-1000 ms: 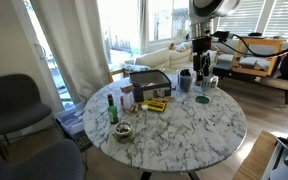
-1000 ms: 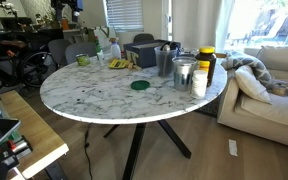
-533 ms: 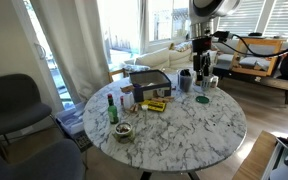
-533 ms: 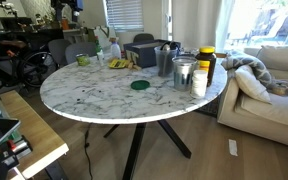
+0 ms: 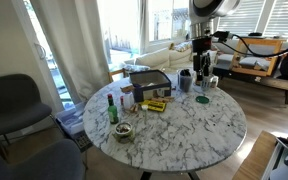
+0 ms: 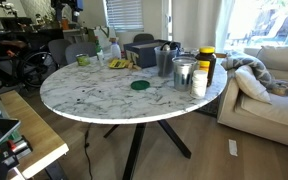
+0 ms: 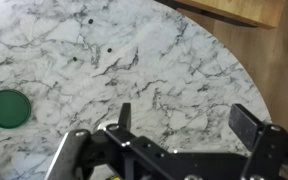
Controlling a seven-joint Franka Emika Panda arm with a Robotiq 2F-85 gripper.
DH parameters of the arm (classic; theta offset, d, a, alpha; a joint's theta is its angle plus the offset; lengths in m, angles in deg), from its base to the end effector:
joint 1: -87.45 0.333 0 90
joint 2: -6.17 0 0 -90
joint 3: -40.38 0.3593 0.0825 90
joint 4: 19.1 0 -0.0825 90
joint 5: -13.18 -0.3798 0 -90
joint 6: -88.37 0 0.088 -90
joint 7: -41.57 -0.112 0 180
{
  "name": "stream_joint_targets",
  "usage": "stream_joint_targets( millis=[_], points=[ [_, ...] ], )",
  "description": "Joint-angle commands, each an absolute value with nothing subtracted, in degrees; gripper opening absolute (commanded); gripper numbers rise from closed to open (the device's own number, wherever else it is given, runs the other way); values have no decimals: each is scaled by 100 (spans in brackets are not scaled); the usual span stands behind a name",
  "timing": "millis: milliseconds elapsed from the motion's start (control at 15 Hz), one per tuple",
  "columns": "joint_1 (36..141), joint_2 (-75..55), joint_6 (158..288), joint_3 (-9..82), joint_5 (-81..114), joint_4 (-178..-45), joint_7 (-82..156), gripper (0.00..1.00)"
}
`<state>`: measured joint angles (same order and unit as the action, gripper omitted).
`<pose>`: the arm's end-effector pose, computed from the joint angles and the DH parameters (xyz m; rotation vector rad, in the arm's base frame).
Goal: Pick up the rightmost block and put it in the silver cup
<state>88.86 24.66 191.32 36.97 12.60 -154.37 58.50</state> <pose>0.3990 -0.0144 0.4724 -3.0271 -0.3996 0.3592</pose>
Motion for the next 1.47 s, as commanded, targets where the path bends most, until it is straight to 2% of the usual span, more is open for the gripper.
stream_joint_targets(
  millis=[0, 1333, 1400],
  points=[
    [8874, 2464, 19124, 3709, 1257, -15430, 5851, 100],
    [8874, 2464, 19124, 3709, 1257, -15430, 5851, 100],
    [8842, 2311, 19586, 3684, 1390, -15347, 5952, 100]
  ],
)
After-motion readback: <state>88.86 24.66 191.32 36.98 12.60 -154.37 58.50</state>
